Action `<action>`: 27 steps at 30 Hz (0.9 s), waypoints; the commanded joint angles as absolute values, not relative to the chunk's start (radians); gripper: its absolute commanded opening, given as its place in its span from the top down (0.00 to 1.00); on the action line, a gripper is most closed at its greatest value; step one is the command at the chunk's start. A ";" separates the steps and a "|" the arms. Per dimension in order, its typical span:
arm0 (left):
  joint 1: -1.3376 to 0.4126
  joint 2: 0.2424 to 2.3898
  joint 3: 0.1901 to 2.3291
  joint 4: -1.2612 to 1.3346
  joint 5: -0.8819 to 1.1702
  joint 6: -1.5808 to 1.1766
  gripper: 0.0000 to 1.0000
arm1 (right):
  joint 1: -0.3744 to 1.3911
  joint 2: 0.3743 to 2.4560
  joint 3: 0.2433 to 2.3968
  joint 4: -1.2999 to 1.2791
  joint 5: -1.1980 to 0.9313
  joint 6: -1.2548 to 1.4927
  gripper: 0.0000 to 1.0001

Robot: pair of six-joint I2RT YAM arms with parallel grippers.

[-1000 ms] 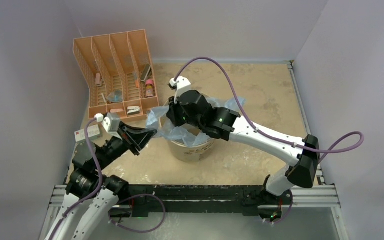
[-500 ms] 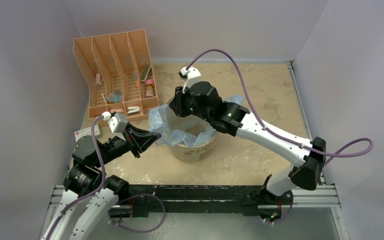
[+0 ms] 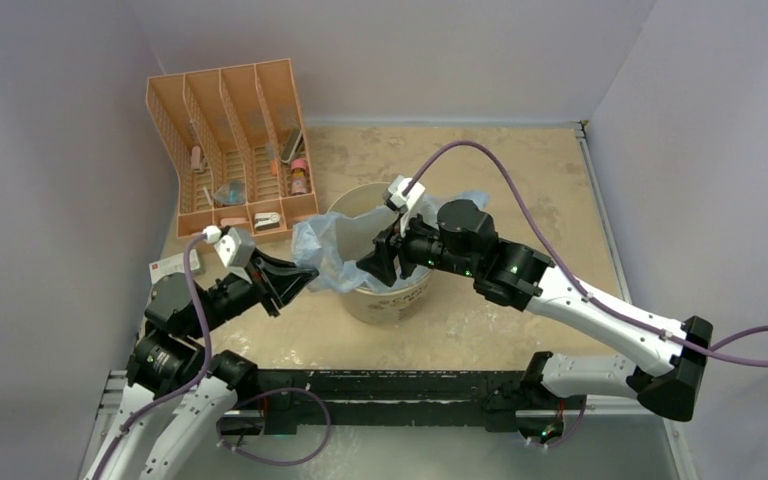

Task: Put the trash bags into the trash bin

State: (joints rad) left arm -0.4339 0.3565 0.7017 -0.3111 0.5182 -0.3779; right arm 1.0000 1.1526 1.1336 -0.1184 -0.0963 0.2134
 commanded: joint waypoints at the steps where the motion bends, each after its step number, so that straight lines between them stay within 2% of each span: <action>1: -0.431 0.329 0.764 -0.356 0.462 -0.383 0.89 | 0.999 1.168 1.177 -0.158 -0.236 0.091 0.38; 8: -0.431 0.303 0.764 -0.397 0.416 -0.460 0.55 | 1.000 1.263 1.241 -0.327 -0.190 0.084 0.39; 11: -0.431 0.300 0.778 -0.430 0.389 -0.499 0.46 | 1.000 1.263 1.239 -0.321 -0.196 0.084 0.41; 13: -0.431 0.326 0.813 -0.509 0.290 -0.550 0.45 | 1.000 1.258 1.239 -0.303 -0.208 0.089 0.44; 15: -0.431 0.358 0.860 -0.597 0.180 -0.597 0.35 | 1.000 1.256 1.252 -0.299 -0.220 0.092 0.46; 17: -0.431 0.387 0.916 -0.668 0.097 -0.622 0.33 | 1.000 1.254 1.265 -0.302 -0.219 0.092 0.49; 21: -0.431 0.396 0.985 -0.613 0.127 -0.617 0.30 | 1.000 1.262 1.284 -0.317 -0.254 0.092 0.51; 27: -0.431 0.534 1.109 -0.660 0.205 -0.662 0.26 | 1.010 1.287 1.302 -0.332 -0.322 0.091 0.78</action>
